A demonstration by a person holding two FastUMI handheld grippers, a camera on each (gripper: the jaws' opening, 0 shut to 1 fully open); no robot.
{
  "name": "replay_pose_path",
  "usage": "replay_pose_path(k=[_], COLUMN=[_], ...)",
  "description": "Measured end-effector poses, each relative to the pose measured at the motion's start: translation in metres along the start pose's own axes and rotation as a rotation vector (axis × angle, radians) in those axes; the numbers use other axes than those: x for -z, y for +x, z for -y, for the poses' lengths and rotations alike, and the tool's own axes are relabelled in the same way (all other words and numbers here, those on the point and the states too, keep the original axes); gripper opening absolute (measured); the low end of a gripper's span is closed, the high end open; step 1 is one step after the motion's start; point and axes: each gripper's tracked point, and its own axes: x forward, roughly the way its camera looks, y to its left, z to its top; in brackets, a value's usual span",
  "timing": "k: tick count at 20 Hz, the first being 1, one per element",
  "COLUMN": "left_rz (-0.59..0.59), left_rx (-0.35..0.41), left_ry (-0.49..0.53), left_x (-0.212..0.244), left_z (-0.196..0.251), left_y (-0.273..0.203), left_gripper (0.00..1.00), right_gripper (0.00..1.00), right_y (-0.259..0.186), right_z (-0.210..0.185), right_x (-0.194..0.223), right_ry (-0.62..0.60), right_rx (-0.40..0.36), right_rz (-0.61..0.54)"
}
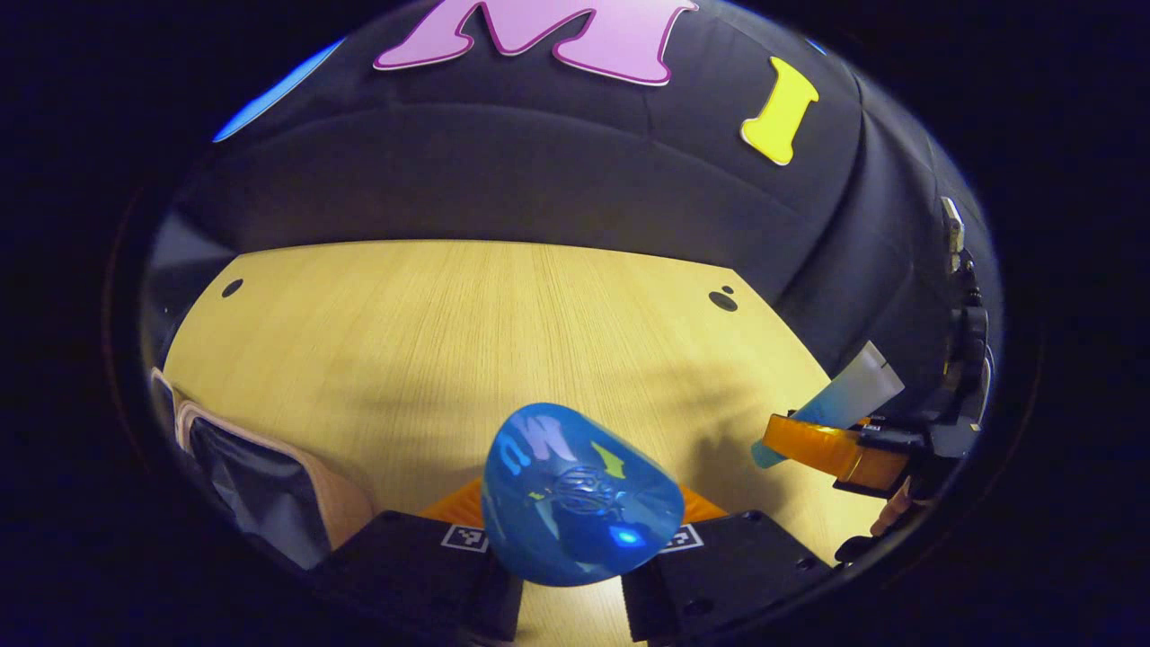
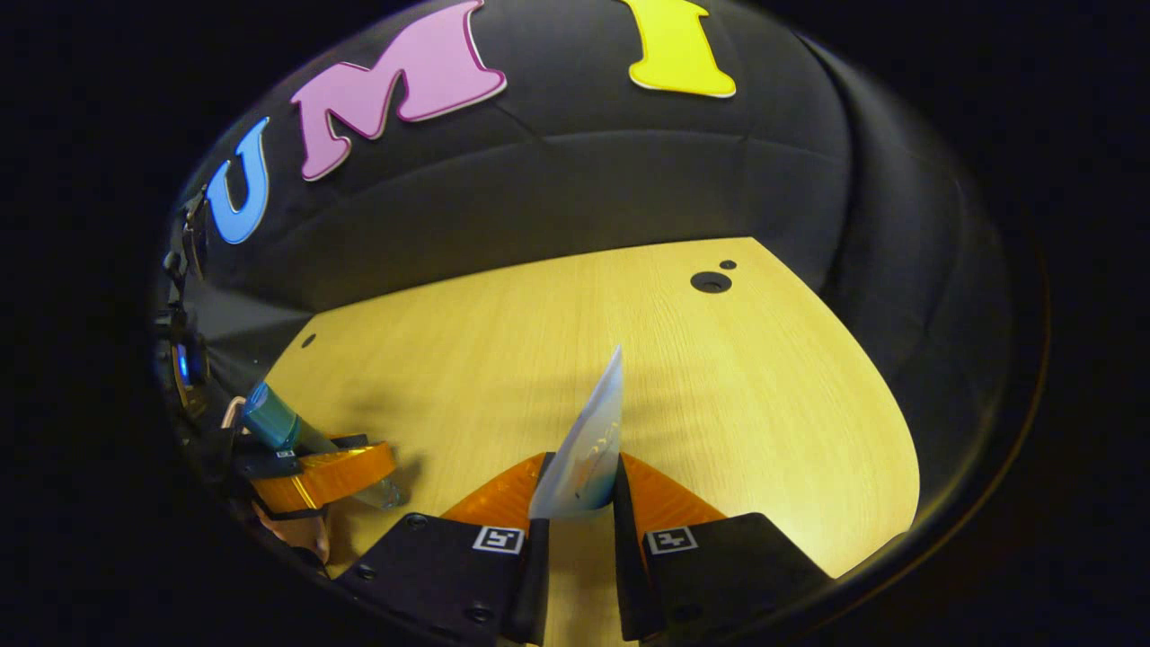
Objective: First open the suitcase, pack the skin care products into it, and then close the suitcase.
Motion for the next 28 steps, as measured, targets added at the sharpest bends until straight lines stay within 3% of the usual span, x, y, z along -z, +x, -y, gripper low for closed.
replay_pose_path(k=[4,6,9,15,17,20,23,27,28], left_rz=[-0.035,-0.138,-0.343,-0.705,-0.815,-0.859,-0.858,-0.864,-0.859], left_rx=[0.012,-0.033,-0.094,-0.133,-0.19,-0.246,-0.295,-0.282,-0.279], left_ry=[0.053,0.088,0.001,-0.056,-0.128,-0.18,-0.163,-0.13,-0.13], left_x=[0.001,0.027,0.076,0.142,0.17,0.18,0.185,0.195,0.194], left_z=[-0.018,-0.051,-0.11,-0.177,-0.208,-0.233,-0.251,-0.25,-0.249], left_y=[-0.102,-0.169,-0.212,-0.208,-0.199,-0.189,-0.178,-0.175,-0.177], left_gripper=[0.52,0.52,0.51,0.49,0.48,0.47,0.46,0.48,0.48], right_gripper=[0.34,0.34,0.34,0.34,0.34,0.34,0.34,0.34,0.42], right_y=[-0.071,-0.101,-0.133,-0.163,-0.172,-0.18,-0.18,-0.179,-0.176], right_z=[-0.04,-0.075,-0.131,-0.188,-0.202,-0.216,-0.228,-0.243,-0.245], right_x=[-0.015,-0.009,0.014,0.027,0.029,0.036,0.047,0.055,0.058], right_ry=[-0.03,-0.095,-0.2,-0.202,-0.21,-0.23,-0.24,-0.264,-0.273], right_rx=[-0.134,-0.217,-0.314,-0.322,-0.298,-0.283,-0.277,-0.281,-0.282], right_rz=[0.045,0.069,0.081,0.087,0.098,0.102,0.077,0.054,0.04])
